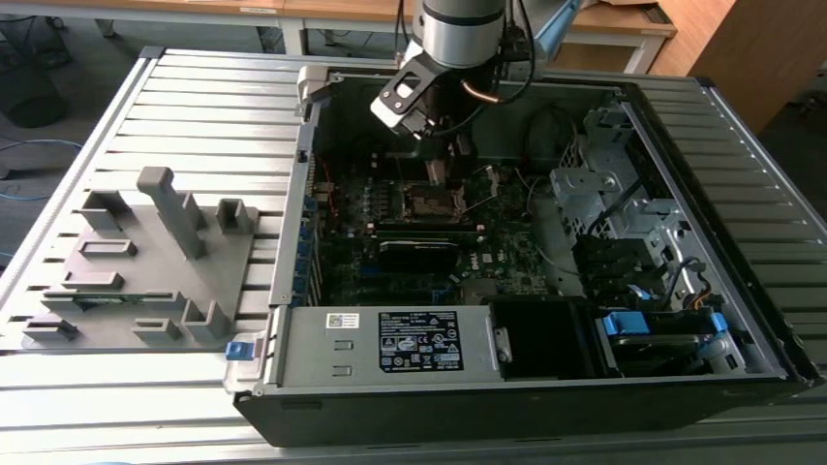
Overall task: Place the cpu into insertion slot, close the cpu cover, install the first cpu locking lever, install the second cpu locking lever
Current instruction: 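Place the cpu into insertion slot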
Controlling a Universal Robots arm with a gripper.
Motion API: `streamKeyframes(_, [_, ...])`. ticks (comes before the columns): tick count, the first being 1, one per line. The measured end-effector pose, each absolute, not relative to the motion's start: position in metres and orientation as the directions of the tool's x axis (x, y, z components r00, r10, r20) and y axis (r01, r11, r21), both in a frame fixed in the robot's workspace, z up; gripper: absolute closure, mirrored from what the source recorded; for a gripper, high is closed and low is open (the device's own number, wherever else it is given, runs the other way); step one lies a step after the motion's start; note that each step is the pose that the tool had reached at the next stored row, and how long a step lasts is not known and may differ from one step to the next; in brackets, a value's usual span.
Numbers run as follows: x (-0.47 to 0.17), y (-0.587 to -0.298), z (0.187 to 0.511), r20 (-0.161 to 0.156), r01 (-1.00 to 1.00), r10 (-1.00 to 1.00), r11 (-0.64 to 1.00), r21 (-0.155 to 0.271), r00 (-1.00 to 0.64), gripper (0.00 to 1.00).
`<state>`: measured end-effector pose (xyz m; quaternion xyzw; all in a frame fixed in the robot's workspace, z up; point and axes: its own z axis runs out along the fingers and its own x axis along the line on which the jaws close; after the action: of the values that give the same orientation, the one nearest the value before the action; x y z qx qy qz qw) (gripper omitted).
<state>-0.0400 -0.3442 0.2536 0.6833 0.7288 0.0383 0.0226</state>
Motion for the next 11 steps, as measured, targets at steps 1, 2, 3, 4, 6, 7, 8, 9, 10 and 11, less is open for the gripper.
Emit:
streamKeyframes(1, [-0.0400, -0.3442, 0.2534, 0.019, 0.995, 0.998, 0.050, 0.087, -0.052, 0.46])
streamKeyframes(2, [-0.0400, -0.3442, 0.2531, 0.019, 0.996, 0.999, 0.035, 0.087, -0.036, 0.46])
streamKeyframes(3, [-0.0400, -0.3442, 0.2529, 0.019, 0.996, 1.000, 0.018, 0.087, -0.019, 0.46])
streamKeyframes(4, [-0.0400, -0.3442, 0.2527, 0.019, 0.996, 1.000, 0.003, 0.087, -0.004, 0.46])
streamKeyframes(6, [-0.0400, -0.3442, 0.2527, 0.019, 0.996, 1.000, -0.007, 0.087, 0.006, 0.46])
streamKeyframes(7, [-0.0400, -0.3442, 0.2527, 0.019, 0.996, 1.000, -0.008, 0.087, 0.006, 0.46])
streamKeyframes(8, [-0.0400, -0.3442, 0.2527, 0.019, 0.996, 1.000, -0.008, 0.087, 0.006, 0.46])
streamKeyframes(9, [-0.0400, -0.3442, 0.2527, 0.019, 0.996, 1.000, -0.008, 0.087, 0.006, 0.46])
streamKeyframes(10, [-0.0400, -0.3442, 0.2526, 0.019, 0.996, 1.000, -0.008, 0.087, 0.006, 0.46])
streamKeyframes(11, [-0.0400, -0.3442, 0.2526, 0.019, 0.996, 1.000, -0.008, 0.087, 0.006, 0.46])
